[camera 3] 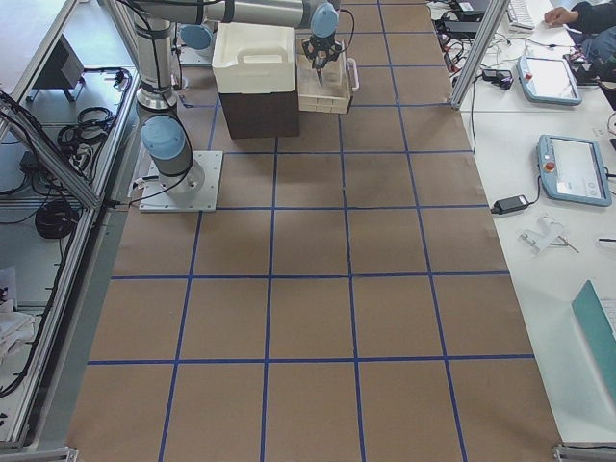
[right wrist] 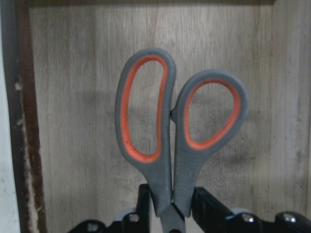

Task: Put scissors in drawer and close it
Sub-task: 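Lower the scissors into the drawer and open the right gripper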

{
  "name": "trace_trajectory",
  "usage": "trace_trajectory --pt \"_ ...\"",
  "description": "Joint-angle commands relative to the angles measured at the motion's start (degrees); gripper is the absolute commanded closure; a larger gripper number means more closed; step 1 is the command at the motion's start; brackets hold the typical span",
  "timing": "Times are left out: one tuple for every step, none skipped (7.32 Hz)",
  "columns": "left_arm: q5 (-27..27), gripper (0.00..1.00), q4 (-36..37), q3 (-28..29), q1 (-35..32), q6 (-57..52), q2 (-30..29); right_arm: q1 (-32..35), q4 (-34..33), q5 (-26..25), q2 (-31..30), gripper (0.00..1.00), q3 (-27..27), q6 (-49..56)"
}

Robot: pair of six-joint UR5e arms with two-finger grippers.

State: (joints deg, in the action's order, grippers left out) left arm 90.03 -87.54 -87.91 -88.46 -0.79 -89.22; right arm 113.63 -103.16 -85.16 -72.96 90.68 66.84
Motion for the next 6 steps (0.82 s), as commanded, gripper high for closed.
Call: trace_trajectory --pt "-0.1 0.00 0.0 -0.1 0.0 0.0 0.0 0.5 -0.4 0.1 0.9 1.00 0.1 -1.2" --pt "0.1 0.00 0.0 0.0 0.0 0.0 0.1 0.5 -0.5 0.1 0.9 0.92 0.0 -1.4" --pt "0.0 0.00 0.0 0.0 0.0 0.0 0.0 0.5 -1.8 0.1 1.0 0.70 0.0 -2.8" --pt "0.0 0.00 0.0 -0.1 0.0 0.0 0.0 0.5 -3.8 -0.2 1.1 0.46 0.0 -3.4" --pt "0.0 0.00 0.0 -0.1 0.0 0.0 0.0 0.5 -3.7 -0.5 1.1 0.28 0.0 -2.8" --pt "0.1 0.00 0.0 -0.1 0.0 0.0 0.1 0.5 -3.5 -0.5 1.1 0.16 0.0 -2.9"
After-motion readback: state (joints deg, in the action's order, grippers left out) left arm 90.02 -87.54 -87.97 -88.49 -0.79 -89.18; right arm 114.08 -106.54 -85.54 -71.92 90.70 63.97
